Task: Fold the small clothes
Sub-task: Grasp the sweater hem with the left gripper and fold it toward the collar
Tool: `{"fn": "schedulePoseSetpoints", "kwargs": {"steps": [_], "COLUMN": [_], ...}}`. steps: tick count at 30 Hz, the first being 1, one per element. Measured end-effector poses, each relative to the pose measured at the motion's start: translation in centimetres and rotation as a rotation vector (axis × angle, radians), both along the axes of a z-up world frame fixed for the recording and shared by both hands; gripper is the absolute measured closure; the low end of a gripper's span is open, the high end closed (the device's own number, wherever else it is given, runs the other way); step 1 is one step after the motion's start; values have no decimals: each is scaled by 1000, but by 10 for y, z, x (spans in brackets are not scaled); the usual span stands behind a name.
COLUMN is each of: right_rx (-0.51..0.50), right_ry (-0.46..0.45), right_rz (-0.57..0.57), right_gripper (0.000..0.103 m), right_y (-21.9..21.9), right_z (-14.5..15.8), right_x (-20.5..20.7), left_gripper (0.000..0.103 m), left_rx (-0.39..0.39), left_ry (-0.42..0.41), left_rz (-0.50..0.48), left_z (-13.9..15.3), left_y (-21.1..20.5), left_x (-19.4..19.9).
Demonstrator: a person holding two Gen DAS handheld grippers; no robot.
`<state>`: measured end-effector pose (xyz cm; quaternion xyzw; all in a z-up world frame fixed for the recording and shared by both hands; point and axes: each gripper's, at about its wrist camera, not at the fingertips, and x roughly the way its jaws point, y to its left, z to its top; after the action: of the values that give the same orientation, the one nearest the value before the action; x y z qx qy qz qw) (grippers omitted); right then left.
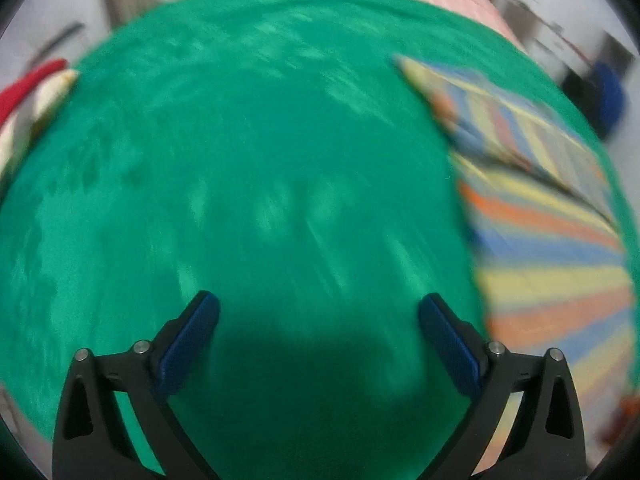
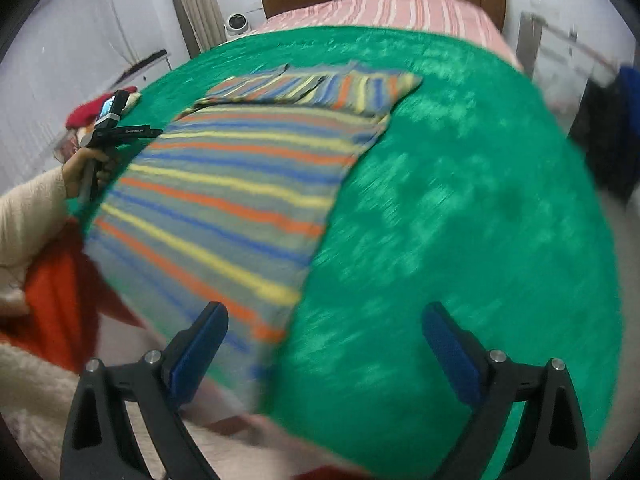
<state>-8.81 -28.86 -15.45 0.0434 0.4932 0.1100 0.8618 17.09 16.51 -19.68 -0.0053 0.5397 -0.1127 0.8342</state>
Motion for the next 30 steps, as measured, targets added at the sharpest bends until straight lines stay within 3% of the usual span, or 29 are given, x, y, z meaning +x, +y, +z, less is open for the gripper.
{"fn": "schedulePoseSetpoints", "kwargs": {"steps": [3, 7, 8, 10, 12, 14, 17, 19, 20, 21, 23, 27, 30], "right_rx": [78, 171, 178, 184, 186, 197, 224, 223, 213, 194, 181, 321, 391], "right_ry": [25, 84, 101, 141, 168, 177, 218, 271, 293, 307, 306, 219, 130], "right_rz": [6, 24, 31, 40, 38, 33, 28, 33, 43, 47, 30, -40, -77], "right_gripper": [6, 11, 16, 24, 29, 31, 41, 51, 68, 99, 98, 98, 98], "right_y": [6, 12, 14, 17, 18, 17, 19, 25, 30, 33, 33, 8, -12], "right_z": [-6, -21, -25, -34, -38, -39, -45, -53, -57, -60, -58, -25, -1], "right_x": [-6, 5, 8, 14, 17, 14, 9, 9, 9, 10, 11, 29, 64], "left_gripper": [2, 6, 22, 41, 42, 67, 96, 98, 98, 98, 99, 99, 99], "left_rx": [-115, -75, -62, -20, -4, -6, -47, -77, -97, -135, -233, -420, -507], "left_ry": [83, 204, 231, 256, 268, 283, 329, 339, 340, 339, 317, 206, 124], "left_rz": [-135, -197, -210, -243, -265, -264, -251, -245, -244, -235, -203, -137, -104], "left_z": [14, -6, -13, -22, -29, -33, -38, -36, -34, -30, -15, 30, 56], "left_y": [-6, -27, -33, -44, -50, -53, -52, -51, -50, -47, -36, -17, -17], "left_x": [-62, -123, -133, -146, -154, -156, -155, -154, -154, -152, -147, -110, -62]}}
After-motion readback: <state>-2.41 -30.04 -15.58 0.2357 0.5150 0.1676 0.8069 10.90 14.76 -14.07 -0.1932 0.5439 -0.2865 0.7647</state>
